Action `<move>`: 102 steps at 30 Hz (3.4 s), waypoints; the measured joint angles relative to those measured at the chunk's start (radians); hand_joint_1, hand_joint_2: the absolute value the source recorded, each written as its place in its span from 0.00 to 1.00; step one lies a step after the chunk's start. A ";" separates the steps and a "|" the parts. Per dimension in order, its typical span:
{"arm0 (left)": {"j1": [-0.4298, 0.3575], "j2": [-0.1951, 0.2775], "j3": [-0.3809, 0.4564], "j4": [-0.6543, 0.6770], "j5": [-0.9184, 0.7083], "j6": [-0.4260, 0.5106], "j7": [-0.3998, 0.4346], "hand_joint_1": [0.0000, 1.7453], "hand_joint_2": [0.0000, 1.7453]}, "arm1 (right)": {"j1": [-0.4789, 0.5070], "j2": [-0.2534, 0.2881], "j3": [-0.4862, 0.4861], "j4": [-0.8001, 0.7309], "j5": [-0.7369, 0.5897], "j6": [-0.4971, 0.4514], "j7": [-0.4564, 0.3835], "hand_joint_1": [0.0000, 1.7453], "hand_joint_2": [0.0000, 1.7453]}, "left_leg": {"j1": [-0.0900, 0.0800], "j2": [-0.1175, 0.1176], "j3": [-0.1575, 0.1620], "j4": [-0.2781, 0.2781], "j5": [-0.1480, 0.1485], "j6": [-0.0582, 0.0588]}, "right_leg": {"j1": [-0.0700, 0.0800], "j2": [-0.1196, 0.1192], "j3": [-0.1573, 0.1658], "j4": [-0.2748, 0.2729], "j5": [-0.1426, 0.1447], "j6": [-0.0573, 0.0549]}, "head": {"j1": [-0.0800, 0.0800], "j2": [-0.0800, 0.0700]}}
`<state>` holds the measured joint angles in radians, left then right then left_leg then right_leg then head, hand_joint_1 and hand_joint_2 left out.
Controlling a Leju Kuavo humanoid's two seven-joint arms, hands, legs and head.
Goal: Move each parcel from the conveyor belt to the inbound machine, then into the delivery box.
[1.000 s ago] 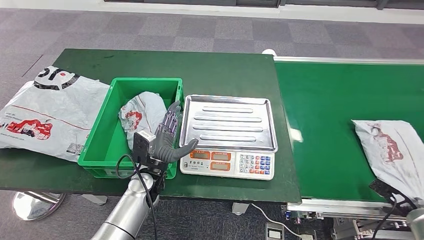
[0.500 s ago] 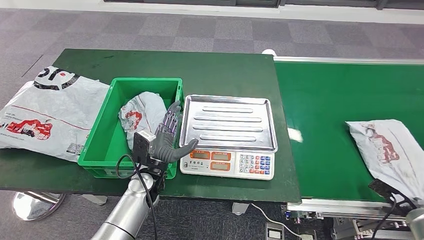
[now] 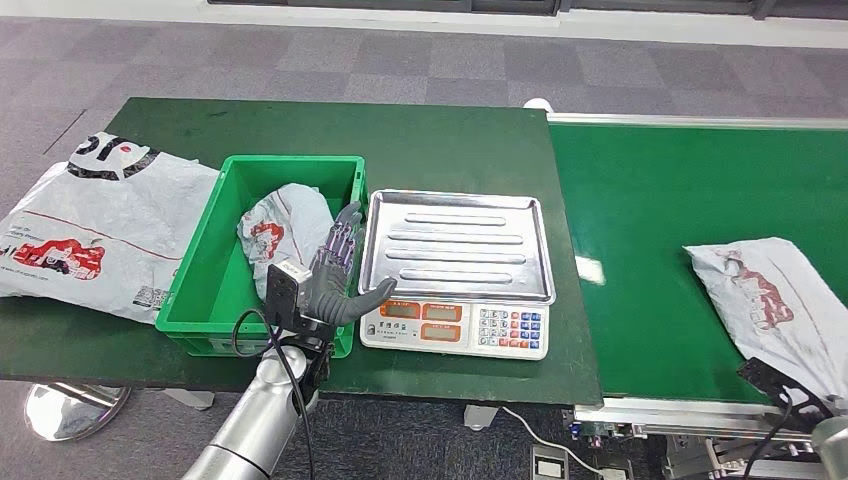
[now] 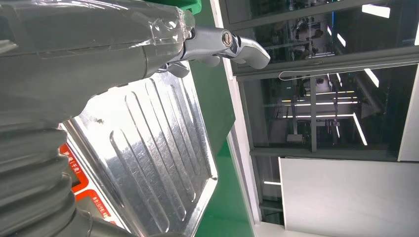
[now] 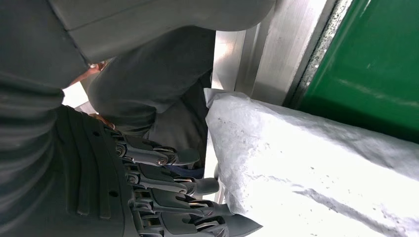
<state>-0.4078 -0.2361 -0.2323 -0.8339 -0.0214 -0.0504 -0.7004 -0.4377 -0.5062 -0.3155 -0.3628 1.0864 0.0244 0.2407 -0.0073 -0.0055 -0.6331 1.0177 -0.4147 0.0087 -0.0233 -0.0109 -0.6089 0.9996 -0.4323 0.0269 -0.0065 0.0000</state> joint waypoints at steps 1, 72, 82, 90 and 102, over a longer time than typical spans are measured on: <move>0.000 0.000 0.000 0.000 0.000 0.000 0.000 0.00 1.00 | 0.000 0.000 0.000 0.000 0.000 0.000 0.000 0.00 1.00 | 0.000 0.000 0.000 0.000 0.000 0.000 | 0.000 0.000 0.000 0.000 0.000 0.000 | 0.000 0.000; -0.029 0.003 -0.027 0.044 0.005 0.013 0.000 0.00 1.00 | 0.064 0.204 0.014 -0.826 -0.434 -0.595 -0.656 0.00 1.00 | 0.000 -0.001 -0.003 -0.001 0.004 -0.004 | 0.000 -0.002 -0.005 0.004 0.001 -0.003 | -0.001 0.000; -0.036 0.007 -0.031 0.060 0.000 -0.002 0.000 0.00 1.00 | -0.084 0.136 0.073 -0.493 -0.095 -0.118 -0.103 0.00 1.00 | 0.000 -0.003 -0.003 -0.001 0.006 -0.002 | 0.000 -0.002 -0.004 0.002 0.002 -0.002 | -0.001 0.000; -0.037 0.008 -0.032 0.080 -0.013 0.008 0.000 0.00 1.00 | -0.131 0.111 0.077 -0.155 -0.071 -0.110 -0.091 0.00 1.00 | 0.000 -0.006 -0.005 -0.001 0.006 -0.002 | 0.000 -0.005 -0.005 0.003 0.002 -0.002 | 0.000 0.000; -0.036 0.009 -0.032 0.085 -0.016 0.033 0.000 0.00 1.00 | -0.152 0.119 0.140 -0.039 -0.011 0.063 -0.056 0.00 1.00 | 0.000 -0.005 -0.005 -0.001 0.005 -0.003 | 0.000 -0.004 -0.005 0.003 0.002 -0.003 | 0.000 0.000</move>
<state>-0.4443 -0.2276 -0.2647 -0.7485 -0.0374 -0.0174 -0.7007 -0.5899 -0.3870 -0.1751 -0.4016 1.0757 0.0872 0.1850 -0.0072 -0.0108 -0.6379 1.0169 -0.4095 0.0054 -0.0233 -0.0152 -0.6142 1.0024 -0.4304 0.0243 -0.0069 0.0000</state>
